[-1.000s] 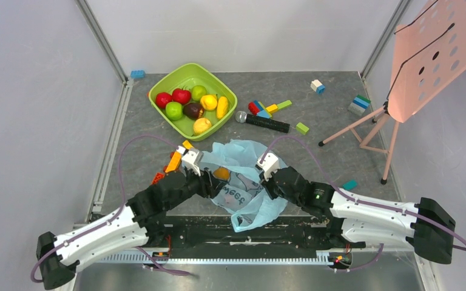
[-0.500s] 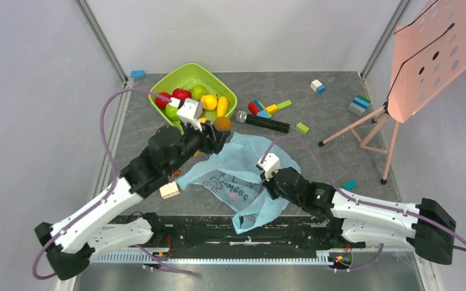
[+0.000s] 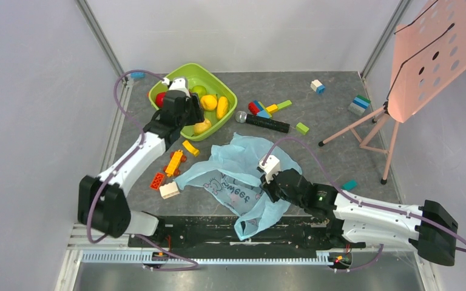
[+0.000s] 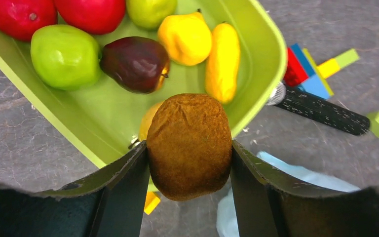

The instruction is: Take the fake fruits out of the plastic bag

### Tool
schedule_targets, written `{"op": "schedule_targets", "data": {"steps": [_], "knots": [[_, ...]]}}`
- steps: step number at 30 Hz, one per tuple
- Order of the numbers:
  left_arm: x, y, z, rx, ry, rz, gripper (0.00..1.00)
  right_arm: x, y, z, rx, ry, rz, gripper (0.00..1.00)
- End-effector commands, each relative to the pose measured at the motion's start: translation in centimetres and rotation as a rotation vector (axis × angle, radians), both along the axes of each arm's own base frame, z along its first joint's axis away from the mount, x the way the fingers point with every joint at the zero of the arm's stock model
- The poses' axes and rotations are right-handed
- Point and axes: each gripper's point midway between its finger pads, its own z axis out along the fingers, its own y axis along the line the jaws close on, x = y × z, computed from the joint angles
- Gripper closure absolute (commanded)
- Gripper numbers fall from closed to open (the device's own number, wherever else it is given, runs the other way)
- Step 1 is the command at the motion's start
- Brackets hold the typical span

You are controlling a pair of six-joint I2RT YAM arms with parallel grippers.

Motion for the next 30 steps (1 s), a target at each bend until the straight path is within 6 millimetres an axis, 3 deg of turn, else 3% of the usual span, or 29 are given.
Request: {"op": "schedule_targets", "data": {"steps": [1, 8, 14, 18, 22, 26, 30], "knots": [[3.3, 0.9, 0.0, -0.042, -0.017, 0.103, 0.36, -0.4, 0.7, 0.9, 0.035, 0.007, 0.017, 0.95], [4.3, 4.6, -4.8, 0.081, 0.055, 0.238, 0.34, -0.4, 0.5, 0.9, 0.044, -0.006, 0.012, 0.94], [5.7, 4.2, -6.9, 0.08, 0.1, 0.228, 0.18, 0.0, 0.8, 2.0, 0.028, -0.025, 0.017, 0.93], [6.1, 3.4, -7.4, 0.048, 0.134, 0.206, 0.01, 0.4, 0.7, 3.5, 0.02, -0.067, 0.025, 0.93], [5.5, 2.4, -5.6, -0.028, 0.102, 0.172, 0.0, 0.4, 1.1, 6.4, 0.026, -0.147, 0.099, 0.96], [4.4, 1.1, -1.7, -0.115, 0.029, 0.102, 0.0, -0.3, 1.2, 10.2, -0.001, -0.294, 0.266, 1.0], [3.0, 0.8, 1.4, -0.145, -0.03, 0.059, 0.0, -2.4, 1.6, 14.0, 0.082, -0.436, 0.437, 1.0]]}}
